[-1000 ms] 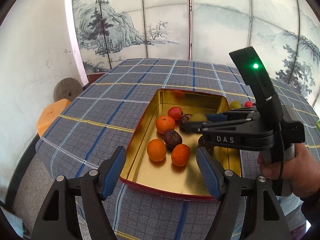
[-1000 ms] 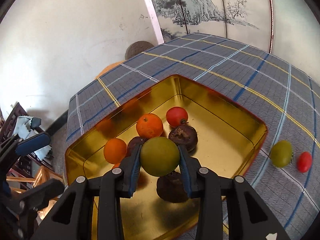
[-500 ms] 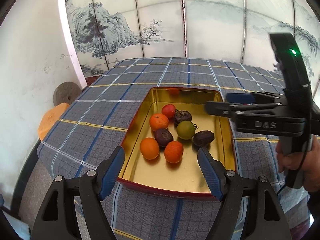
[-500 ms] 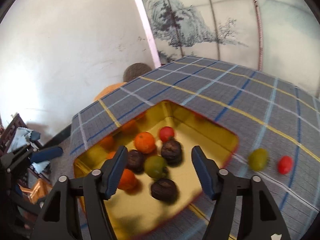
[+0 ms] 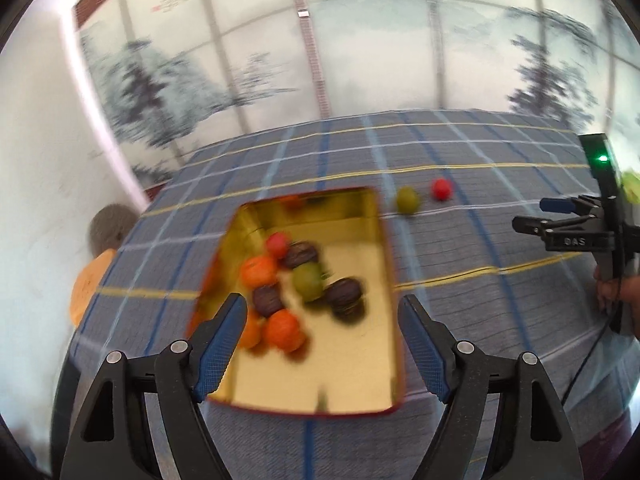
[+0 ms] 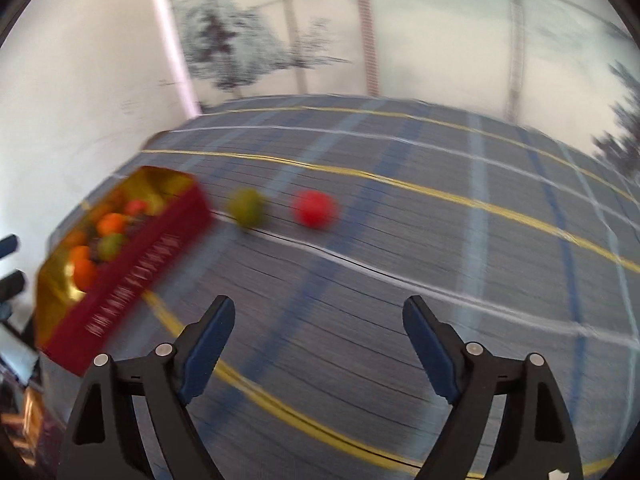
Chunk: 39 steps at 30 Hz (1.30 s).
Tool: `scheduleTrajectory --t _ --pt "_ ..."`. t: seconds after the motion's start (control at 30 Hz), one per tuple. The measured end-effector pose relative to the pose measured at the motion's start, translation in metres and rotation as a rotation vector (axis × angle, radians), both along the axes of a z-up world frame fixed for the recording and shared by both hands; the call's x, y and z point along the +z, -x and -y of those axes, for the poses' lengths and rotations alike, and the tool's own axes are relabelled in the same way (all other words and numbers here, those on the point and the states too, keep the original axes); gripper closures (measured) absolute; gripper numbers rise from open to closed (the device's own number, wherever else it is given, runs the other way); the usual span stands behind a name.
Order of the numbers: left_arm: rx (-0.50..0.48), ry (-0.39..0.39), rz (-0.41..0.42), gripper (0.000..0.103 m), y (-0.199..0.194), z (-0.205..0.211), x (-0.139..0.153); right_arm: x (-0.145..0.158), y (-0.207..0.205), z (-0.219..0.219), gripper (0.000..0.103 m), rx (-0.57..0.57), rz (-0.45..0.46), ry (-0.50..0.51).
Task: Organize fruits
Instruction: 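Grasp the green fruit with the left tool while the right tool withdraws, then carry the green fruit into the tin and open the left tool while the right tool reaches the tomato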
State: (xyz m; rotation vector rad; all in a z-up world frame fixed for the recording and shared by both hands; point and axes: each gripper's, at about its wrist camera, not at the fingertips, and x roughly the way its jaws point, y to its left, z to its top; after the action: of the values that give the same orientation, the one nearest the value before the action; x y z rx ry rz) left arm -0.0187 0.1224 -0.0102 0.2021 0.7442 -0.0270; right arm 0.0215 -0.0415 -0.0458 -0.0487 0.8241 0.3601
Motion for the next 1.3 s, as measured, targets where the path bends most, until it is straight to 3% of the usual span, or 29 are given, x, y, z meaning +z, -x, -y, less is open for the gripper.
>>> scheduleTrajectory --t 0.1,0.2,0.33,0.47,0.53,0.63,0.83,0.9,0.97,1.0,1.13,1.3 --pt "-0.11 0.026 -0.023 0.025 -0.019 0.022 0.007 0.001 0.001 0.031 0.019 -0.05 0.006 0.007" --pt "-0.198 0.025 -0.028 0.025 -0.048 0.047 0.014 0.002 0.0 0.056 0.014 -0.08 -0.001 -0.052" --pt "-0.321 -0.06 -0.064 0.025 -0.096 0.077 0.009 0.004 0.006 0.071 0.012 -0.072 0.012 -0.138" --pt "-0.477 -0.107 -0.195 0.025 -0.149 0.097 -0.009 0.009 0.012 0.074 0.007 -0.046 0.045 -0.183" --pt "-0.506 -0.146 -0.244 0.025 -0.17 0.102 -0.02 0.01 0.011 0.074 0.007 -0.047 0.047 -0.202" --pt "-0.522 -0.21 -0.294 0.025 -0.195 0.105 -0.039 0.012 0.012 0.076 0.007 -0.045 0.053 -0.224" --pt "-0.53 -0.215 -0.375 0.028 -0.221 0.101 -0.064 0.013 0.013 0.075 0.006 -0.031 0.056 -0.235" --pt "-0.543 -0.219 -0.406 0.036 -0.226 0.102 -0.073 0.013 0.013 0.074 0.006 -0.028 0.052 -0.234" --pt "-0.554 -0.168 -0.437 0.062 -0.228 0.099 -0.076 0.012 0.012 0.074 0.006 -0.026 0.049 -0.233" --pt "-0.54 -0.17 -0.431 0.067 -0.228 0.099 -0.075 0.012 0.012 0.074 0.006 -0.025 0.048 -0.233" --pt "-0.497 -0.189 -0.37 0.067 -0.217 0.104 -0.07 0.011 0.011 0.074 0.006 -0.03 0.04 -0.23" --pt "-0.385 -0.068 -0.279 0.067 -0.169 0.103 -0.043 0.009 0.009 0.071 0.004 -0.037 0.028 -0.212"
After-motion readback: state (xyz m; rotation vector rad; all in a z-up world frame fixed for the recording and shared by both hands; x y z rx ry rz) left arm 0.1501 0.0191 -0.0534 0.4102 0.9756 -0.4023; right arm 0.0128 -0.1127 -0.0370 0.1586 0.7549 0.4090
